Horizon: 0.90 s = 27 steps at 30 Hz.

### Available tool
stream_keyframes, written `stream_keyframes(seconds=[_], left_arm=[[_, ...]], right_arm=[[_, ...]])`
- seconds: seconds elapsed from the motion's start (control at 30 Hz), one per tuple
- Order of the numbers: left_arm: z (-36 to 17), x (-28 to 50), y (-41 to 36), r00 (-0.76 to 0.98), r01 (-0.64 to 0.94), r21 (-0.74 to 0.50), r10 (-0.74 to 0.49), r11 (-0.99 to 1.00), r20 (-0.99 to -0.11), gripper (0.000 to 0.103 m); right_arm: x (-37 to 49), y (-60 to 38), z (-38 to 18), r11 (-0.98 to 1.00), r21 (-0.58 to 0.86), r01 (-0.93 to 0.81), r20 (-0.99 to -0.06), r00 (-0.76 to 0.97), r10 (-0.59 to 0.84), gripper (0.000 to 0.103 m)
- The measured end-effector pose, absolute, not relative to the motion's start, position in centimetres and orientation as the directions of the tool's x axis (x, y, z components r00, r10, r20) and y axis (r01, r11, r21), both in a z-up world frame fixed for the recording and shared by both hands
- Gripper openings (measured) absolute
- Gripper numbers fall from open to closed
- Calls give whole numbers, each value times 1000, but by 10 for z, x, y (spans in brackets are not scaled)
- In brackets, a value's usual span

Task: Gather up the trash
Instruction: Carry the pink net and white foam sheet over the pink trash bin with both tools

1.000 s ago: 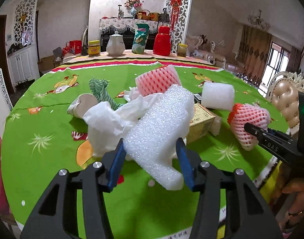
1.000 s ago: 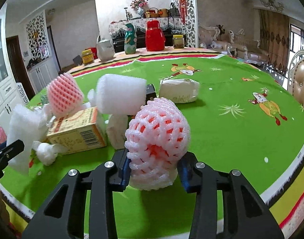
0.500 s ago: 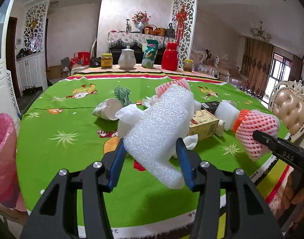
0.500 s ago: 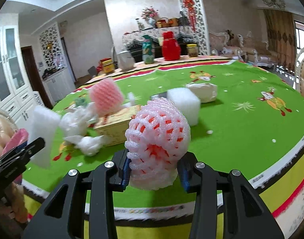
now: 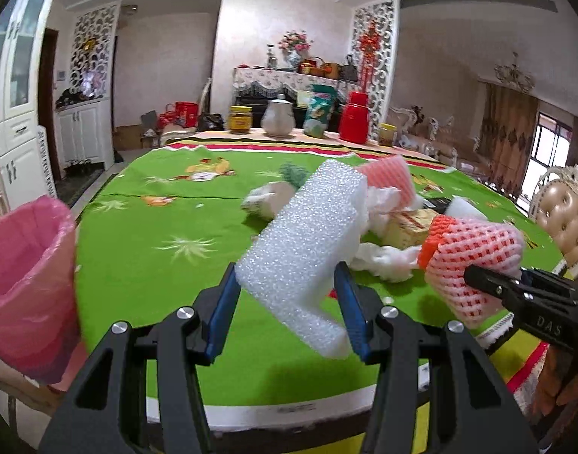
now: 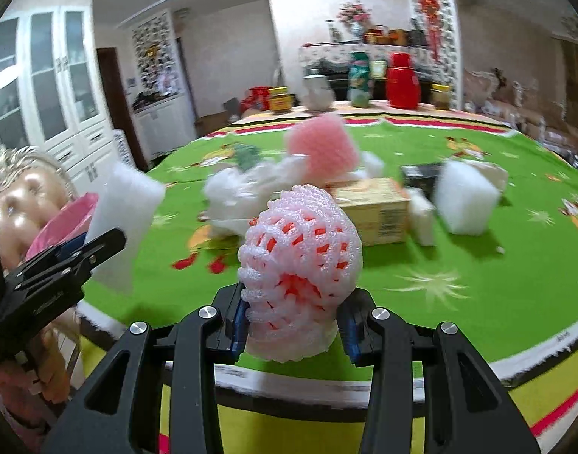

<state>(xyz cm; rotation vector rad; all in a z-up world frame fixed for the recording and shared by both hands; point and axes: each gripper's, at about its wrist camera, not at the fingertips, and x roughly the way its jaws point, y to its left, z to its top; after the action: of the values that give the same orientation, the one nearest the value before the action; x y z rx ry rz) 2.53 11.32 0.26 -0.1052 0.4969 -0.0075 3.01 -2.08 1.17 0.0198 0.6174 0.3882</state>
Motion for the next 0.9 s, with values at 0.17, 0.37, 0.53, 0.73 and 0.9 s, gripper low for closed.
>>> stream_keyframes(seconds=[0.17, 0.37, 0.53, 0.73, 0.9], left_arm=[[5, 7, 149, 887, -105, -91, 51, 990, -458, 50], [16, -17, 209, 875, -244, -71, 189, 967, -445, 50], [27, -32, 282, 828, -375, -61, 305, 925, -471, 50], [31, -46, 371, 754, -494, -76, 383, 866, -534, 51], [21, -35, 424, 699, -549, -71, 412, 833, -584, 51]], right_arm=[[27, 23, 14, 887, 118, -446, -563, 706, 430, 40], [24, 93, 19, 804, 114, -583, -564, 628, 536, 40], [20, 160, 30, 707, 95, -701, -546, 557, 626, 40], [36, 239, 37, 600, 102, -794, -535, 465, 706, 40], [47, 302, 35, 544, 93, -834, -551, 412, 726, 40]])
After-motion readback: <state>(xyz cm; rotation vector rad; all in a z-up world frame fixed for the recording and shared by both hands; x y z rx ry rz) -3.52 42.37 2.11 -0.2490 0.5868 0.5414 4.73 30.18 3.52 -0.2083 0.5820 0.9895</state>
